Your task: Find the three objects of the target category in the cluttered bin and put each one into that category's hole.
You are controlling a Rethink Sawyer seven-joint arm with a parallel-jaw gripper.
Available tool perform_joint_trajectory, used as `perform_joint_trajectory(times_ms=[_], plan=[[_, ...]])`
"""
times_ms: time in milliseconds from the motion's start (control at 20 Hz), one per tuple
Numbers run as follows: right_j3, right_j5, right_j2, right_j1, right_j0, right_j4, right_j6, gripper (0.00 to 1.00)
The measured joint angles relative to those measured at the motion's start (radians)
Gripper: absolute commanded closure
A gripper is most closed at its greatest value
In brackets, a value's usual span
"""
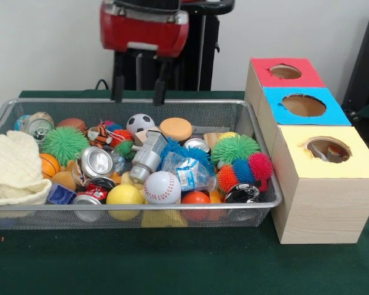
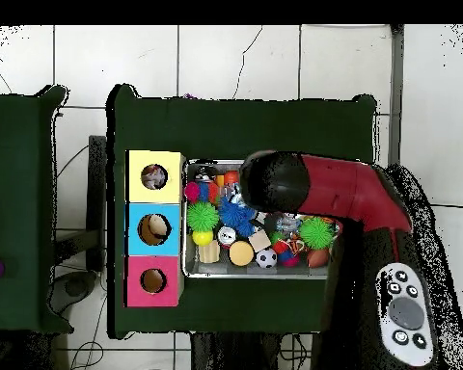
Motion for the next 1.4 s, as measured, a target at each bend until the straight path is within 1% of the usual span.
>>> perform_joint_trajectory(times_ms=[200,550,950,1100,1150,1400], plan=[[-0.027,0.0,0.034,0.035,-0.047,-0.043,0.0,0.0],[-0.057,0.0,0.059,0.074,-0.076,-0.113,0.0,0.0],[-0.07,0.0,0.104,0.092,-0.102,-0.159,0.0,0.0],[-0.093,0.0,0.13,0.103,-0.122,-0.18,-0.001,0.0],[-0.114,0.0,0.151,0.111,-0.138,-0.196,-0.003,0.0],[-0.145,0.0,0.182,0.124,-0.169,-0.218,-0.004,0.0]])
